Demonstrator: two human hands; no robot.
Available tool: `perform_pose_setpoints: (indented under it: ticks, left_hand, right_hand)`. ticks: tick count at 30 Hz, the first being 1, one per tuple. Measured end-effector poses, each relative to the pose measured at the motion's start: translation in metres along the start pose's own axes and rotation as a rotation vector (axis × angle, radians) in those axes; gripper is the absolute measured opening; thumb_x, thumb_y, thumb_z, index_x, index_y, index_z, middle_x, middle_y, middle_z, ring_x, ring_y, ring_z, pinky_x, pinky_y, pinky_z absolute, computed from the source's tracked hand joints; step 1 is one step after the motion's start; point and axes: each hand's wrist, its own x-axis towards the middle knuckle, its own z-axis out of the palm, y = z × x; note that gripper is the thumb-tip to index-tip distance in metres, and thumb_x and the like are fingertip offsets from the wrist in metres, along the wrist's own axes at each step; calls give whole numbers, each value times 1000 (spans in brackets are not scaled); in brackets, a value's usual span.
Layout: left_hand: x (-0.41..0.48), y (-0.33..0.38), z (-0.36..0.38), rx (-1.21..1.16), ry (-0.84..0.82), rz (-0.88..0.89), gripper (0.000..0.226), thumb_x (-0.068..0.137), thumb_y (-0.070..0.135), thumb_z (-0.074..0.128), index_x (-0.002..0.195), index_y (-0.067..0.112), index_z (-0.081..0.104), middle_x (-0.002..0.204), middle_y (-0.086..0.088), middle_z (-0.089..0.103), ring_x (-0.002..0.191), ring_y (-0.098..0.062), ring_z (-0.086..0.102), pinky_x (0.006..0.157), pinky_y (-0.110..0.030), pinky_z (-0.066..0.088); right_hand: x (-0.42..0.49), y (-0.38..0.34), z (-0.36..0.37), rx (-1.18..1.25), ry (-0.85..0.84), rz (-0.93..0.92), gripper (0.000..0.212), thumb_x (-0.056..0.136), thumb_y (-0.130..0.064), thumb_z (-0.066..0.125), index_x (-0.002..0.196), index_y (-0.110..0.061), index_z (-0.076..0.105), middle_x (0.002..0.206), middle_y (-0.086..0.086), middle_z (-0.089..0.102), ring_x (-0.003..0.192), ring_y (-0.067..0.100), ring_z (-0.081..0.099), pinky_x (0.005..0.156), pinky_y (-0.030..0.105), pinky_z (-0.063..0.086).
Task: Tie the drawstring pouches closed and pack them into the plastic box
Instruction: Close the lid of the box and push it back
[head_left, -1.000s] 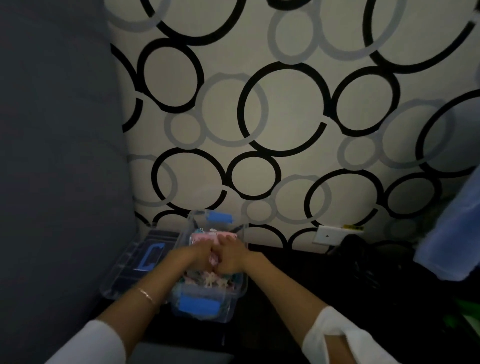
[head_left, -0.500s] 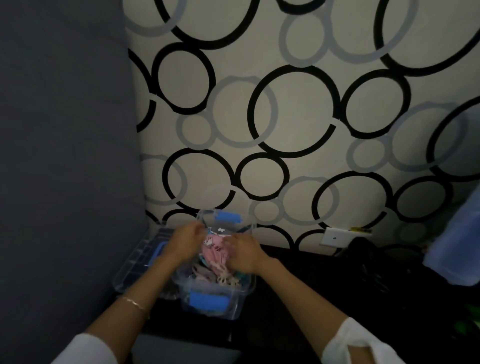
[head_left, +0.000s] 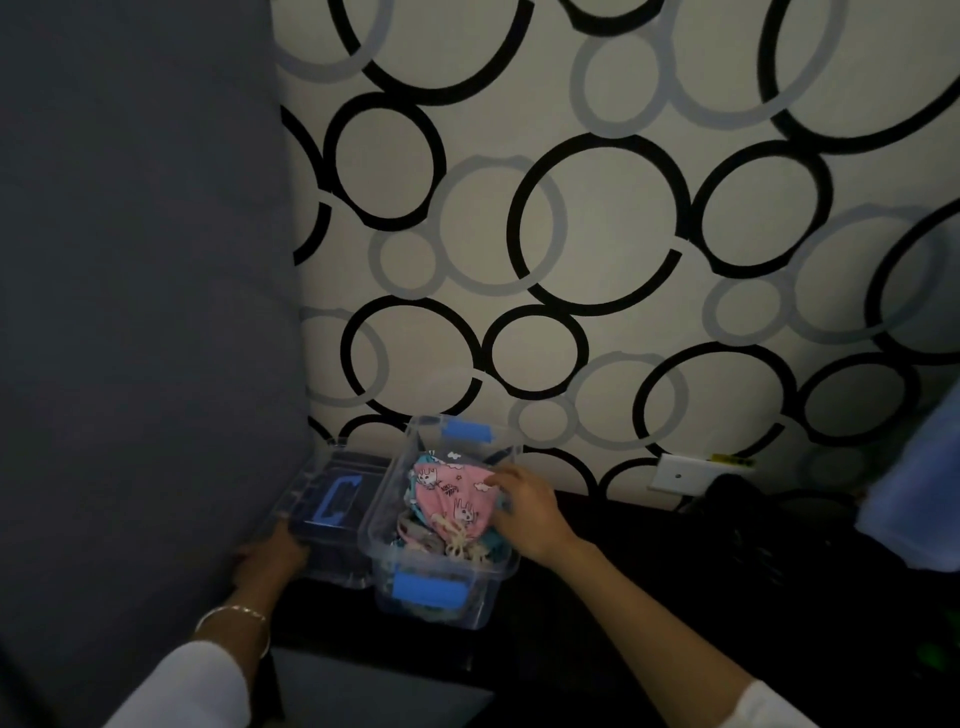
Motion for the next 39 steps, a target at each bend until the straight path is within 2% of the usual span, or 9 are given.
perform_pose_setpoints:
  ticks: [5, 10, 16, 20, 24, 31, 33, 35, 39]
  left_hand:
    - [3, -7, -4, -177, 235, -144, 37, 89, 3, 55, 123, -9, 57, 128, -35, 53, 121, -49, 50, 103, -49, 44]
    - [-12, 30, -37, -656, 487, -97, 47, 86, 2, 61, 130, -1, 46, 128, -35, 53, 118, -51, 51, 99, -50, 42]
    - [-47, 107, -68, -775, 634, 334, 24, 86, 9, 62, 108, 5, 70, 101, -19, 71, 92, -32, 67, 80, -39, 51]
    - [-101, 145, -57, -489, 854, 867, 24, 86, 14, 68, 110, 15, 71, 87, -3, 73, 72, -11, 63, 64, -18, 47]
    - [-142, 159, -17, -59, 996, 1321, 32, 70, 4, 80, 100, 10, 73, 74, -6, 70, 63, -21, 67, 50, -25, 51]
    - [-175, 157, 49, 458, 614, 1246, 52, 22, 21, 92, 70, 18, 74, 59, 3, 64, 55, -13, 63, 36, -19, 43]
    - [-176, 158, 54, 410, 514, 1157, 58, 31, 27, 92, 86, 19, 75, 68, 2, 67, 63, -13, 64, 44, -21, 49]
    - [-179, 159, 53, 308, 400, 1054, 60, 70, 43, 73, 125, 21, 60, 103, 2, 68, 94, -13, 61, 76, -26, 52]
    - [-176, 155, 71, 432, 236, 772, 91, 83, 72, 41, 154, 25, 9, 156, -10, 21, 144, -29, 18, 115, -50, 16]
  right_hand:
    - [-7, 10, -1, 36, 13, 36, 41, 88, -20, 61, 128, -19, 59, 129, 7, 53, 120, 23, 50, 105, 38, 42]
    - [-9, 5, 2, 281, -25, 90, 46, 94, -32, 56, 139, -25, 45, 136, 5, 48, 129, 21, 44, 110, 45, 38]
    - [-14, -7, 15, 607, -15, 173, 54, 97, -19, 54, 146, -20, 32, 143, 6, 45, 134, 18, 43, 114, 45, 36]
    - [-18, -3, 11, 680, -9, 173, 45, 101, -24, 48, 144, -20, 35, 143, 4, 46, 134, 15, 44, 114, 38, 38]
    - [-21, 7, 3, 720, 41, 227, 39, 102, -26, 45, 141, -21, 38, 142, 3, 47, 127, 8, 45, 106, 21, 38]
    - [-21, 28, -4, 626, 59, 339, 46, 105, -24, 37, 147, -7, 33, 146, 8, 42, 118, 4, 33, 100, 16, 24]
    - [-19, 28, -4, 643, 44, 354, 42, 105, -26, 35, 144, -9, 38, 136, 2, 48, 118, 4, 38, 99, 16, 28]
    - [-16, 27, -3, 674, 16, 357, 35, 105, -28, 36, 134, -12, 48, 126, -3, 54, 116, 8, 50, 89, 16, 40]
    - [-9, 16, 1, 758, 24, 379, 33, 102, -30, 45, 127, -10, 54, 124, 8, 62, 108, 16, 60, 81, 21, 49]
